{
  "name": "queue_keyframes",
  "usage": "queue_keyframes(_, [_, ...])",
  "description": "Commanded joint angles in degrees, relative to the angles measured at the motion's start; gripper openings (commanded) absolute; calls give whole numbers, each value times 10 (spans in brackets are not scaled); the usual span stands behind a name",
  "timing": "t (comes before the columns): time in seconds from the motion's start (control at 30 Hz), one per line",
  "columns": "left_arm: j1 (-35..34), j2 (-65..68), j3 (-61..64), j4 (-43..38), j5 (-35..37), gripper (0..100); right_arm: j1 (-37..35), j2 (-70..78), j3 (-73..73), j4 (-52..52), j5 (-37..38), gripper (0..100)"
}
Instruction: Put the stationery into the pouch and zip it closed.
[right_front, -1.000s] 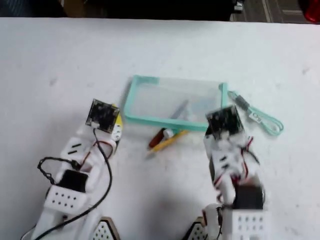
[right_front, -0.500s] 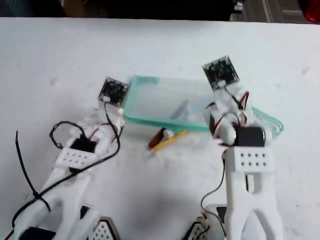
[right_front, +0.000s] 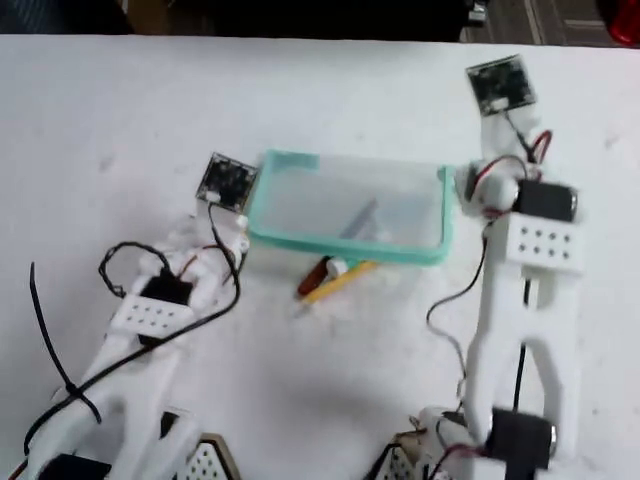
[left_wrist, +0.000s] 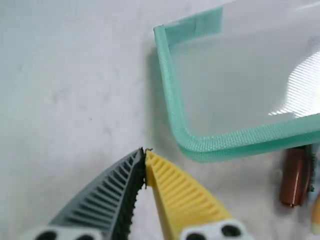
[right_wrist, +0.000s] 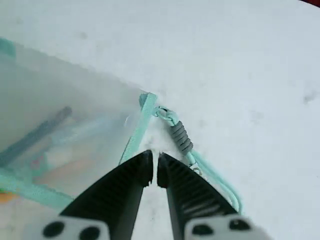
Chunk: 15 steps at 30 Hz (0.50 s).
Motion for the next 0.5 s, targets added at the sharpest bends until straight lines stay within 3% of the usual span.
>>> queue_keyframes(0.0, [-3,-11,-25,-20,-3,24,9,47,-83,3,5,19])
queue_keyframes(0.27, [-12,-9,-18,-41,-4,24,7,234,-223,15,4,197])
queue_keyframes(0.47, [-11,-10,-3,-69,-5,24,7,388,-330,56,24,184])
